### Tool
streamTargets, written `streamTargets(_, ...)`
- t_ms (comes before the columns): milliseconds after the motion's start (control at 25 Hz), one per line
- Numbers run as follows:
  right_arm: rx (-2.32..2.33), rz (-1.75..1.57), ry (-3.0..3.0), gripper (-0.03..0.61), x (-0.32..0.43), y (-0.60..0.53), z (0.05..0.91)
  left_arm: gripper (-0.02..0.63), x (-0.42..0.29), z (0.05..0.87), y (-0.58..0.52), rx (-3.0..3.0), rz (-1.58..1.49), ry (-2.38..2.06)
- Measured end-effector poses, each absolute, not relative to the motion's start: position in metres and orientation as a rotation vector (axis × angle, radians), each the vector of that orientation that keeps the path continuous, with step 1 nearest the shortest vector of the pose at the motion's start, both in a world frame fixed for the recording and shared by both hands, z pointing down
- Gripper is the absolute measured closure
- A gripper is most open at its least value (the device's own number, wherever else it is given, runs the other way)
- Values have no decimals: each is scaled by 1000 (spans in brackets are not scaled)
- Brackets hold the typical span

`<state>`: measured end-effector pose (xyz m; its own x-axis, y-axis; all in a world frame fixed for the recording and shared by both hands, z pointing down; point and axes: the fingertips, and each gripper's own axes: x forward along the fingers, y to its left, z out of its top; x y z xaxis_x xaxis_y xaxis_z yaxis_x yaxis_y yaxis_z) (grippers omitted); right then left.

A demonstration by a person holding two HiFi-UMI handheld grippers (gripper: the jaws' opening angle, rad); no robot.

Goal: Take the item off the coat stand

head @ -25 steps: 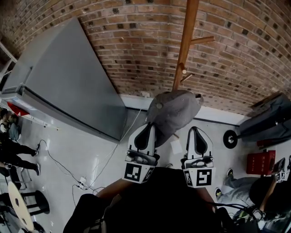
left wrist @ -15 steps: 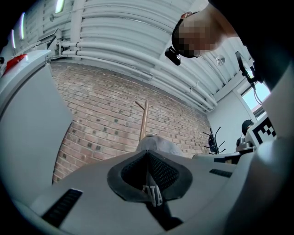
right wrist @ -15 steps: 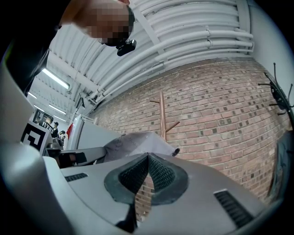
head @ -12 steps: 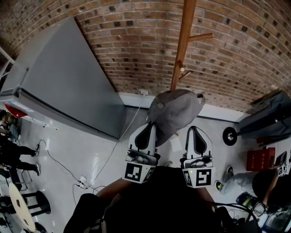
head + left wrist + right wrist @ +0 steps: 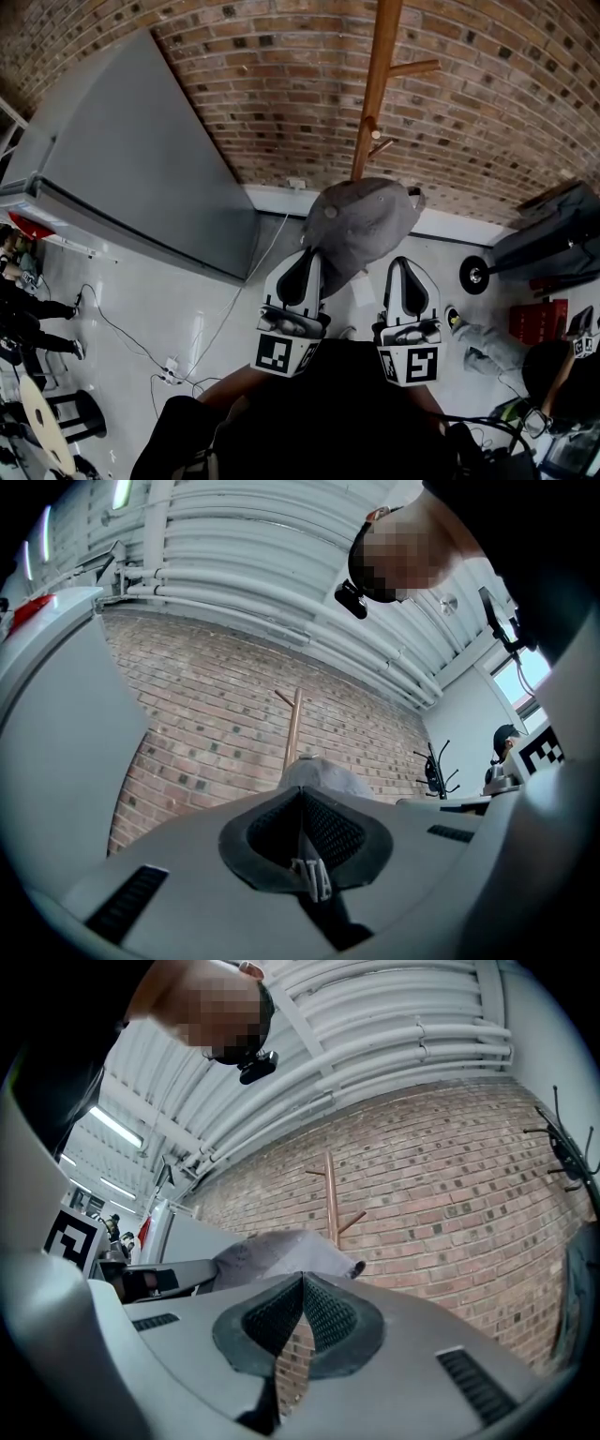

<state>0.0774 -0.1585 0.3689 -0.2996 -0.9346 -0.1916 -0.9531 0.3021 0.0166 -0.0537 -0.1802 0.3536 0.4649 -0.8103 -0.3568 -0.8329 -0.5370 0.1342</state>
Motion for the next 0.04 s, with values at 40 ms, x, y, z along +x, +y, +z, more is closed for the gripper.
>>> streamTargets(40, -1762, 193, 2412, 560, 77, -158, 368, 594, -54, 354, -180, -2637, 590, 1483)
